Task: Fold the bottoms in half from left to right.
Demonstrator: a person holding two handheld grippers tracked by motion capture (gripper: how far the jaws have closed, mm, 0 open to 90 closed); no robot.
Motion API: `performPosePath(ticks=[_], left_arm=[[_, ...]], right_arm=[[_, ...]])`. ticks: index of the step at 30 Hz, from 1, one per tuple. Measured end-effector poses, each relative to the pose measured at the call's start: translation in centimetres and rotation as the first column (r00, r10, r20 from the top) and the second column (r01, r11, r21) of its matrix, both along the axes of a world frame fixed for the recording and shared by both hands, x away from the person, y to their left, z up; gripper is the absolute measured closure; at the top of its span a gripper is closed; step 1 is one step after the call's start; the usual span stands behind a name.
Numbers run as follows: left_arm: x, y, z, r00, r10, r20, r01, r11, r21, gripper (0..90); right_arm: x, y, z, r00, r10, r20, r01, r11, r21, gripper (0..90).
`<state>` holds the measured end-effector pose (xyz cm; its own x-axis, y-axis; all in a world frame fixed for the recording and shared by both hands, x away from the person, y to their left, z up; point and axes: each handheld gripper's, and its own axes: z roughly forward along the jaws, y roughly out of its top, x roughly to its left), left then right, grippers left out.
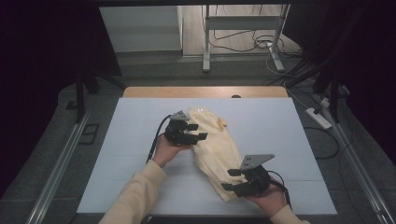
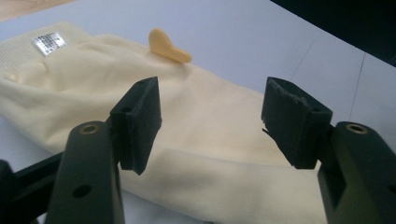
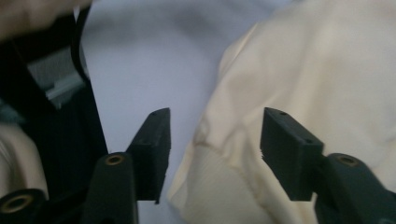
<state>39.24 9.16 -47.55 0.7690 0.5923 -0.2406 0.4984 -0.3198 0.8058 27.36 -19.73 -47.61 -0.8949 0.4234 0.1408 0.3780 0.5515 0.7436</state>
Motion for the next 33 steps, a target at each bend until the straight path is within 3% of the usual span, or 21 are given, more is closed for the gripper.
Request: performPosePath(ticks=[4,8,16,24,28,33], left_arm=[[0.0,0.1,0.0,1.0000,0.000,0.000,0.000,1.0000,-0.001,36.7],[0.0,0.1,0.0,1.0000,0.001,-0.002,-0.001,1.0000,0.000,36.5],[0.1,0.3,-0.1,0.9999,0.004,-0.012,-0.004,1.0000,0.002,36.1],[0.2,0.3,-0.1,0.9999,0.007,-0.014,-0.007,1.0000,0.001,35.9],[0.2,0.3,-0.2,0.9998,0.012,-0.018,-0.012,0.9999,0.005,34.8],[0.2,0.3,-0.1,0.9998,0.016,-0.014,-0.016,0.9999,0.001,34.6]], right_arm=[[0.6,-1.5,0.7,0.9963,-0.080,0.031,0.080,0.997,0.016,38.0],[1.4,-2.5,0.1,0.9868,-0.154,0.048,0.156,0.987,-0.032,36.7],[2.7,-3.0,-1.4,0.9803,-0.196,0.023,0.197,0.977,-0.078,33.4],[3.3,-2.6,-2.1,0.9755,-0.217,0.034,0.220,0.967,-0.127,29.8],[3.8,-2.5,-2.6,0.9703,-0.242,0.007,0.240,0.959,-0.150,27.7],[4.1,-1.8,-3.4,0.9704,-0.241,-0.021,0.233,0.954,-0.188,27.1]])
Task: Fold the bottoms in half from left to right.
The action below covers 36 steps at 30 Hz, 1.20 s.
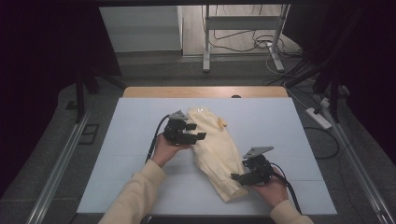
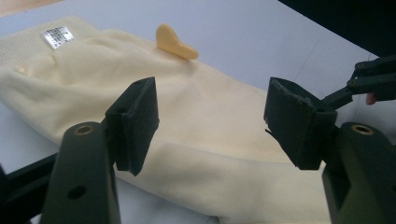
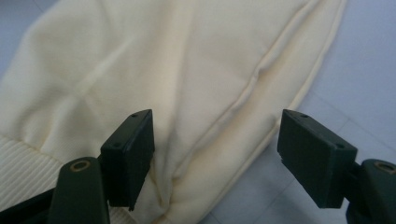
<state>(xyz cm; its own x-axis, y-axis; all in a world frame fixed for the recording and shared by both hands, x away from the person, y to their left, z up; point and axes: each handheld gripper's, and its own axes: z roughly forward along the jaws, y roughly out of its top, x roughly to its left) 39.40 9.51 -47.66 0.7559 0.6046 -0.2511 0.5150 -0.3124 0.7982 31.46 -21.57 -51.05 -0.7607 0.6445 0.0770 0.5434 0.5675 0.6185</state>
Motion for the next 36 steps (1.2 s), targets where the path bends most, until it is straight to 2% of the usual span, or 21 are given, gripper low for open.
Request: performPosePath(ticks=[3,5,7,11,14,18,23,32,36], left_arm=[[0.0,0.1,0.0,1.0000,0.001,-0.001,-0.001,1.0000,-0.003,34.6],[0.0,0.1,0.0,1.0000,0.004,-0.003,-0.004,1.0000,0.000,34.5],[0.0,0.1,0.0,1.0000,0.009,-0.004,-0.009,1.0000,0.003,33.3],[0.0,0.1,0.0,0.9999,0.010,0.000,-0.010,0.9999,0.000,33.1],[0.0,0.2,0.1,0.9999,0.014,0.001,-0.014,0.9999,-0.001,33.1],[0.0,0.4,0.1,0.9998,0.020,0.001,-0.020,0.9998,-0.009,33.1],[0.1,0.5,0.2,0.9998,0.020,0.000,-0.020,0.9997,-0.012,33.1],[0.1,0.5,0.2,0.9999,0.017,0.001,-0.017,0.9998,-0.009,33.1],[0.1,0.5,0.2,0.9999,0.014,0.004,-0.014,0.9999,-0.009,33.1]], right_arm=[[0.1,0.0,-0.2,0.9998,-0.007,-0.019,0.007,1.000,-0.002,28.4],[0.2,-0.1,-0.4,0.9986,-0.008,-0.051,0.009,1.000,0.018,33.1],[0.0,-0.1,-0.3,0.9985,-0.003,-0.055,0.004,1.000,0.013,40.6],[-0.3,0.0,-0.2,0.9958,0.029,-0.087,-0.027,0.999,0.030,62.3],[-0.5,0.1,-0.1,0.9946,0.045,-0.093,-0.042,0.999,0.035,71.4],[-0.7,0.2,-0.1,0.9931,0.054,-0.104,-0.050,0.998,0.044,75.9],[-1.2,0.7,-0.1,0.9913,0.073,-0.109,-0.067,0.996,0.055,77.3],[-2.6,3.1,-0.2,0.9839,0.136,-0.116,-0.129,0.989,0.073,77.2],[-3.3,4.0,-0.3,0.9829,0.157,-0.096,-0.151,0.986,0.071,77.1]])
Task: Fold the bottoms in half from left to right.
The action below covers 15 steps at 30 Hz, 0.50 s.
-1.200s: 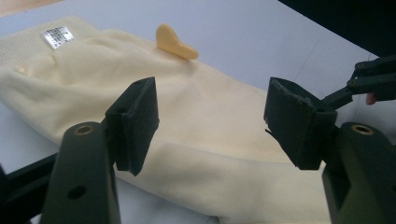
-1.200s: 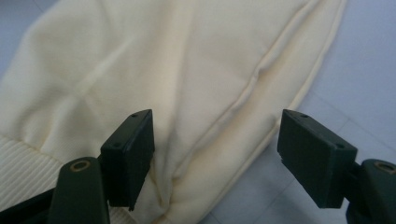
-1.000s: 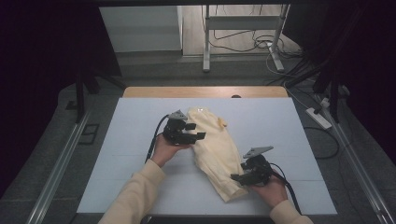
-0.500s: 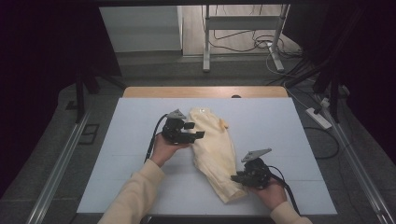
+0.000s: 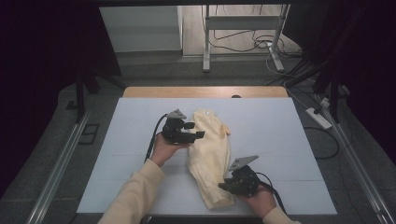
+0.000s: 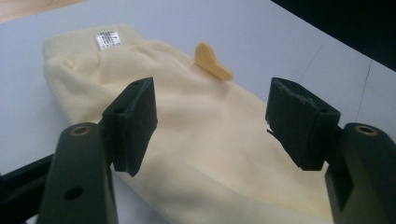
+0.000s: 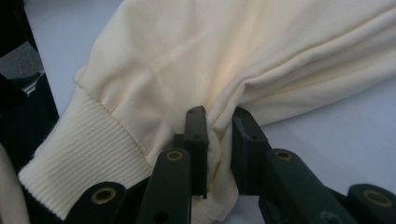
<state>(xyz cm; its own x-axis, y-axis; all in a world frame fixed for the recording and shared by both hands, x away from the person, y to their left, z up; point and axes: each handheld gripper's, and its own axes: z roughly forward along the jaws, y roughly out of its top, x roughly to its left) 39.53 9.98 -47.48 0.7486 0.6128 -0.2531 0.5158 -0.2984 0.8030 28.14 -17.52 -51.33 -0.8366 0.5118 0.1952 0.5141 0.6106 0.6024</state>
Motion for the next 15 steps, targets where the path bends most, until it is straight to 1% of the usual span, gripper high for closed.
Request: performPosePath(ticks=[2,5,7,9,11,12,14,15], left_arm=[[0.02,-0.03,-0.01,1.0000,0.000,-0.001,0.000,1.0000,0.001,33.1],[0.00,-0.05,-0.01,1.0000,0.001,-0.002,-0.001,1.0000,0.001,33.1],[0.00,-0.02,0.00,1.0000,0.002,-0.002,-0.002,1.0000,0.000,33.1],[0.00,0.04,0.02,1.0000,0.001,-0.003,-0.001,1.0000,0.001,33.1],[-0.01,0.08,0.03,1.0000,0.002,-0.004,-0.002,1.0000,0.001,33.1],[-0.01,0.10,0.04,1.0000,0.001,-0.003,-0.001,1.0000,0.003,33.1],[-0.03,0.15,0.07,1.0000,0.000,-0.003,0.000,1.0000,0.003,33.1],[-0.05,0.17,0.08,1.0000,0.001,-0.003,-0.001,1.0000,0.002,33.0]], right_arm=[[-0.19,0.36,-0.03,0.9998,0.018,0.004,-0.018,1.000,0.003,77.1],[-0.43,0.74,-0.05,0.9996,0.028,0.006,-0.028,1.000,0.006,77.1],[-0.42,0.74,-0.05,0.9995,0.031,0.011,-0.031,0.999,0.006,76.9],[-0.38,0.63,-0.08,0.9991,0.036,0.020,-0.036,0.999,0.004,74.8],[-0.42,0.59,-0.02,0.9982,0.045,0.040,-0.045,0.999,-0.002,69.7],[-0.50,0.54,0.09,0.9964,0.054,0.065,-0.054,0.999,-0.010,65.2],[-0.55,0.29,0.34,0.9931,0.061,0.100,-0.061,0.998,-0.011,55.6],[-0.50,0.12,0.46,0.9925,0.059,0.107,-0.059,0.998,-0.004,52.8]])
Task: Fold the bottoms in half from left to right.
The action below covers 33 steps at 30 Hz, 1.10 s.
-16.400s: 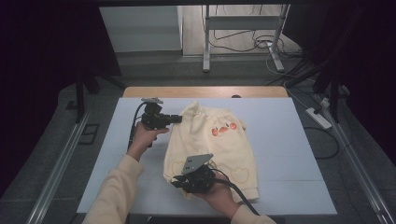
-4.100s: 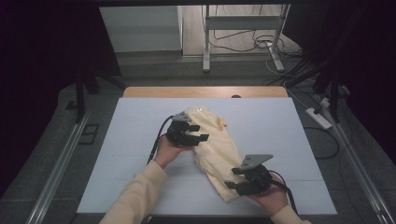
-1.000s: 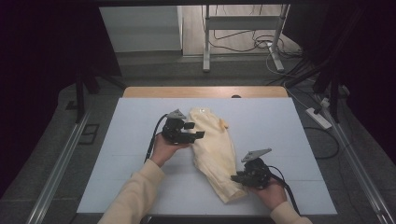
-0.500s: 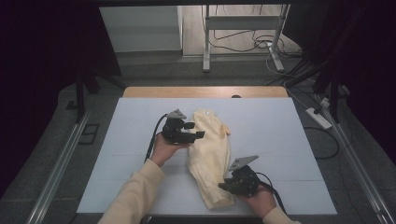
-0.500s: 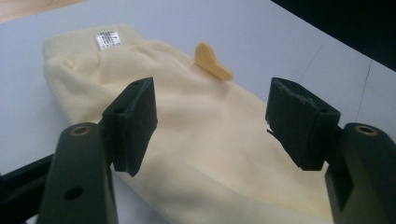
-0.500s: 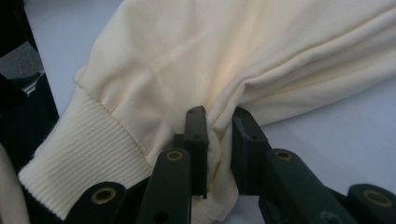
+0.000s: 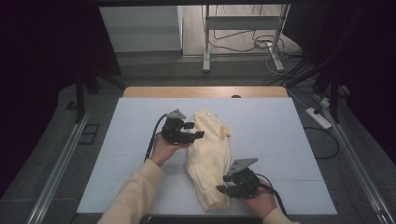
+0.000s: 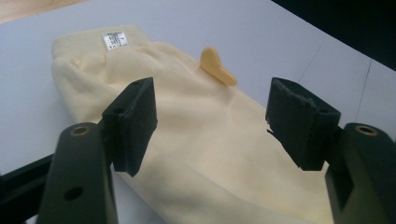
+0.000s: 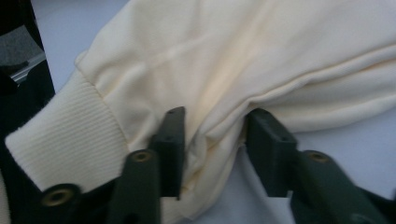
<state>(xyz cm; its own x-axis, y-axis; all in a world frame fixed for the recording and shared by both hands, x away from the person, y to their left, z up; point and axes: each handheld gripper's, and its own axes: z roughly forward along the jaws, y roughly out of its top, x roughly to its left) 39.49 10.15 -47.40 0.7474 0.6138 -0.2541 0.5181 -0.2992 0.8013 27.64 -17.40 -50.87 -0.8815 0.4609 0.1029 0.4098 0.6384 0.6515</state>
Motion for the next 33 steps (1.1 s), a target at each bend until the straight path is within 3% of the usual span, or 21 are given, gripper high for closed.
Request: performPosePath(ticks=[5,8,16,33], left_arm=[[0.0,0.2,0.0,1.0000,0.000,-0.002,0.000,1.0000,0.006,32.9],[0.0,0.3,0.0,1.0000,0.002,-0.004,-0.002,1.0000,0.005,32.8],[-0.1,0.2,-0.1,1.0000,-0.001,-0.006,0.001,0.9999,0.012,32.7],[-0.2,0.7,-0.1,1.0000,0.005,-0.002,-0.005,1.0000,0.007,32.4]], right_arm=[[0.6,-1.8,1.1,0.9975,-0.060,0.037,0.057,0.995,0.085,43.6],[1.0,-2.6,1.4,0.9939,-0.092,0.062,0.085,0.992,0.098,42.1],[2.0,-4.2,1.3,0.9864,-0.144,0.079,0.136,0.986,0.094,39.6],[3.5,-5.1,0.7,0.9810,-0.176,0.080,0.171,0.983,0.070,36.1]])
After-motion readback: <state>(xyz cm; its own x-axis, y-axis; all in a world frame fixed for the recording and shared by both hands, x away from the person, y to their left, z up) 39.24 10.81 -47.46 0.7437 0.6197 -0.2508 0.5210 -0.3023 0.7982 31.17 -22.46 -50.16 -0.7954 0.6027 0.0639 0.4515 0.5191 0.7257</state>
